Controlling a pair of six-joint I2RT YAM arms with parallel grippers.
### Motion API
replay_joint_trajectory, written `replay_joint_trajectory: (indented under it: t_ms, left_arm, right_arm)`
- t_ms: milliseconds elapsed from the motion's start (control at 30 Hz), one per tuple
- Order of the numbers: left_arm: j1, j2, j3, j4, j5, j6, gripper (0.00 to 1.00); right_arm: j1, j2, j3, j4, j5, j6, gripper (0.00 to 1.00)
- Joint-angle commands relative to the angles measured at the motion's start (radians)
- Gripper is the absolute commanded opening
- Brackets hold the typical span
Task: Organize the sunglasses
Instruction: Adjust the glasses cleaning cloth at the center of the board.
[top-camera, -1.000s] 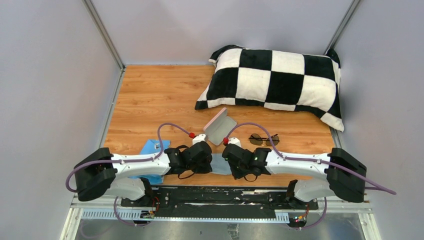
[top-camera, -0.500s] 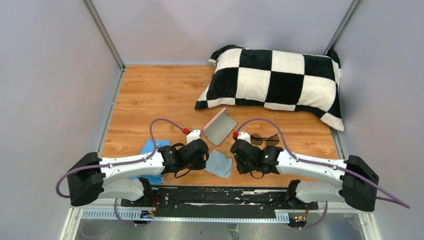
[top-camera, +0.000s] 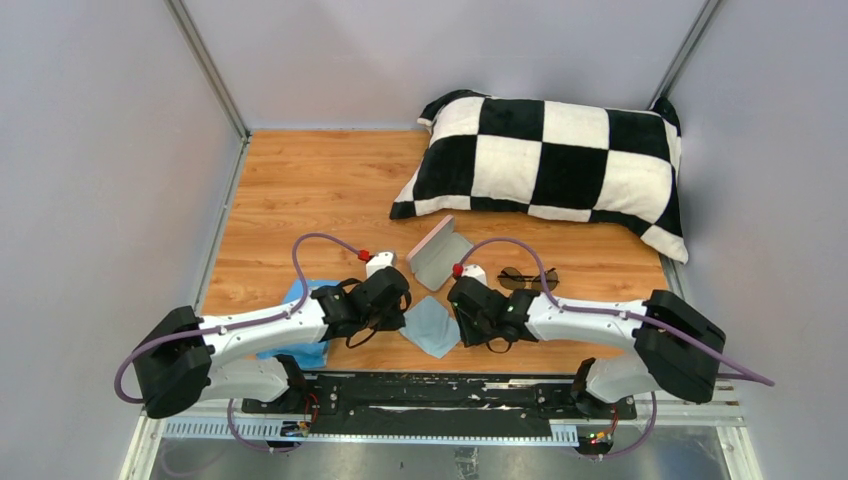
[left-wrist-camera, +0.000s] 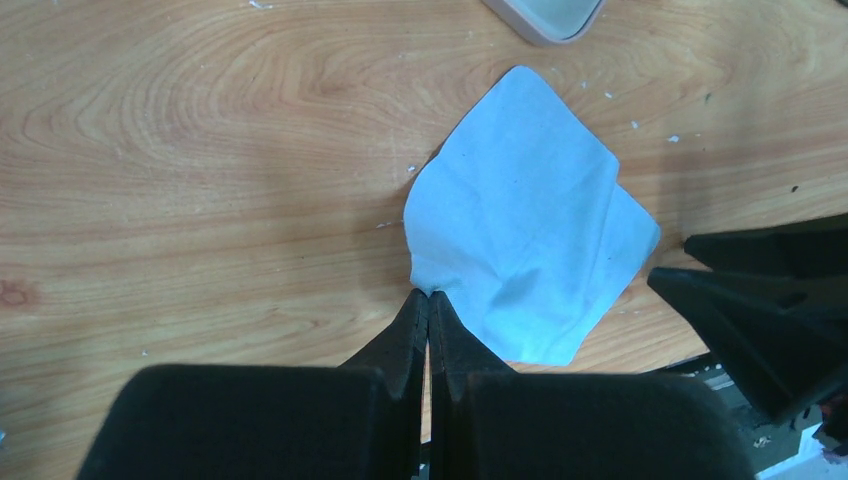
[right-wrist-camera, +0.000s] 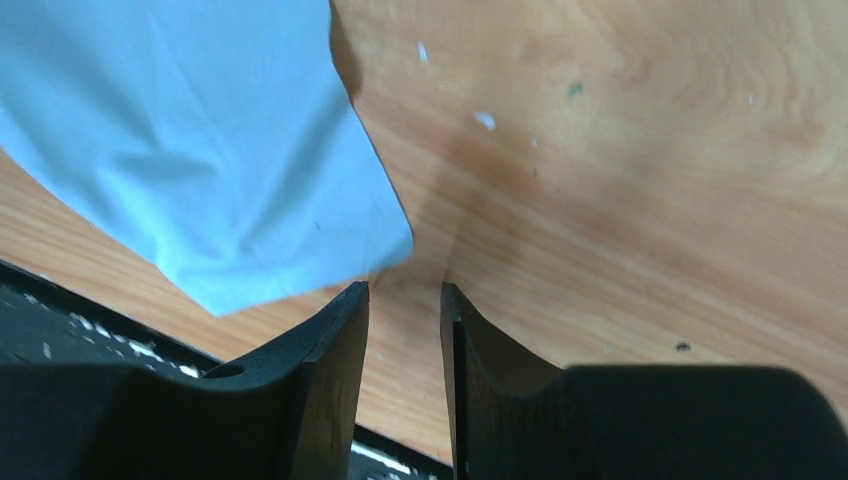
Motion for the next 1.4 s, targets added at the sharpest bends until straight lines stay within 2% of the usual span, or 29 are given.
replay_joint_trajectory:
  t_ms: [0,333,367,533,767,900,1133,1300,1367]
  left_arm:
    - [0.006,-0.019,-0.026,0.016,0.005,0.006,0.0]
    - [0.007,-0.023,-0.025,0.03,0.012,0.002,0.0]
    - [0.007,-0.022,-0.025,0.03,0.012,0.001,0.0]
    - [0.007,-0.02,-0.022,0.022,0.012,0.006,0.0]
    - [0.007,-0.006,0.0,0.006,0.026,0.026,0.0]
    - [0.006,-0.015,0.07,-0.069,-0.011,0.057,0.0]
    - [0.0,-0.155,0.134,-0.169,-0.016,0.111,0.0]
    - [-0.058,-0.205,0.241,-0.3,-0.047,0.134,0.0]
    - [-0.062,-0.217,0.272,-0.327,-0.059,0.14,0.0]
  right_arm:
    - [-0.04,0.051,0.024,0.073,-0.009,0.007,0.39]
    - [-0.042,0.116,0.02,0.116,0.003,0.011,0.36]
    - [-0.041,0.119,0.019,0.118,-0.003,0.01,0.33]
    - [-0.04,0.093,0.016,0.118,-0.021,0.009,0.01]
    - [-0.039,-0.032,0.031,0.061,-0.005,-0.003,0.0]
    - [-0.041,-0.108,0.07,0.009,-0.005,-0.023,0.0]
    - [-0.041,-0.269,0.098,-0.065,-0.015,-0.029,0.0]
    - [-0.041,-0.369,0.13,-0.085,-0.188,-0.053,0.0]
    - [-0.041,-0.395,0.141,-0.1,-0.209,-0.051,0.0]
